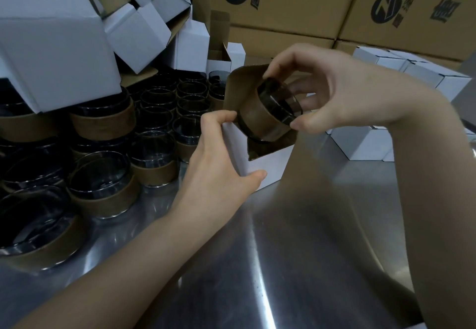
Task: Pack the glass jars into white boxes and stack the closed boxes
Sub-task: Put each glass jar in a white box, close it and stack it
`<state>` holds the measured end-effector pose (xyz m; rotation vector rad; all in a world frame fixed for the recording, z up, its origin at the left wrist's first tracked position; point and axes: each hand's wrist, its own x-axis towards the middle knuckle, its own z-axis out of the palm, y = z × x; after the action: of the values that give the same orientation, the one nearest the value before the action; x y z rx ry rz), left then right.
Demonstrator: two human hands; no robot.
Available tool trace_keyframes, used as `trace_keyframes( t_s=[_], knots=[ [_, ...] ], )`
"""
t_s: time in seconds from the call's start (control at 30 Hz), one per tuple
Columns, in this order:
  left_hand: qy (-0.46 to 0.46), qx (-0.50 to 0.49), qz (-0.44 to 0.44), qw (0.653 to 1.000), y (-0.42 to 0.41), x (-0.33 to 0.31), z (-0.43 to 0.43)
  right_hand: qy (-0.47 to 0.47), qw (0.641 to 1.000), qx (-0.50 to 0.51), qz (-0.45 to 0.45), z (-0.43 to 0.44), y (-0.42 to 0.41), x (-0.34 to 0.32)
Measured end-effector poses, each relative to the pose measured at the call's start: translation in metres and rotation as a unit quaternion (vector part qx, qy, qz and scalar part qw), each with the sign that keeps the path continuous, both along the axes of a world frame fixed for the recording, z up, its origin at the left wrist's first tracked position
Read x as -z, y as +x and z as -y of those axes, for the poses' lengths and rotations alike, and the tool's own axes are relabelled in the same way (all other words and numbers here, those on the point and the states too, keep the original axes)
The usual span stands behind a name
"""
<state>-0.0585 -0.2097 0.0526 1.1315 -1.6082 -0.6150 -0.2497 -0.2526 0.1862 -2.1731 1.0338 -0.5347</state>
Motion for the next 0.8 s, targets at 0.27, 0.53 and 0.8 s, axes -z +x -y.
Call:
trace_keyframes(
  t_s=[0.27, 0.53, 0.8],
  knots=[
    [0.004, 0.003, 0.004, 1.0, 0.0, 0.003, 0.0, -0.155, 0.963, 0.029, -0.219, -0.012, 0.026, -0.007],
    [0.0, 0.015, 0.012, 1.0, 0.0, 0.001, -0.001, -0.208, 0.914, -0.012, -0.349, -0.009, 0.041, -0.006],
    [0.002, 0.035, 0.02, 0.999, 0.002, -0.003, -0.003, -0.22, 0.864, -0.054, -0.451, 0.0, 0.058, -0.007]
  ],
)
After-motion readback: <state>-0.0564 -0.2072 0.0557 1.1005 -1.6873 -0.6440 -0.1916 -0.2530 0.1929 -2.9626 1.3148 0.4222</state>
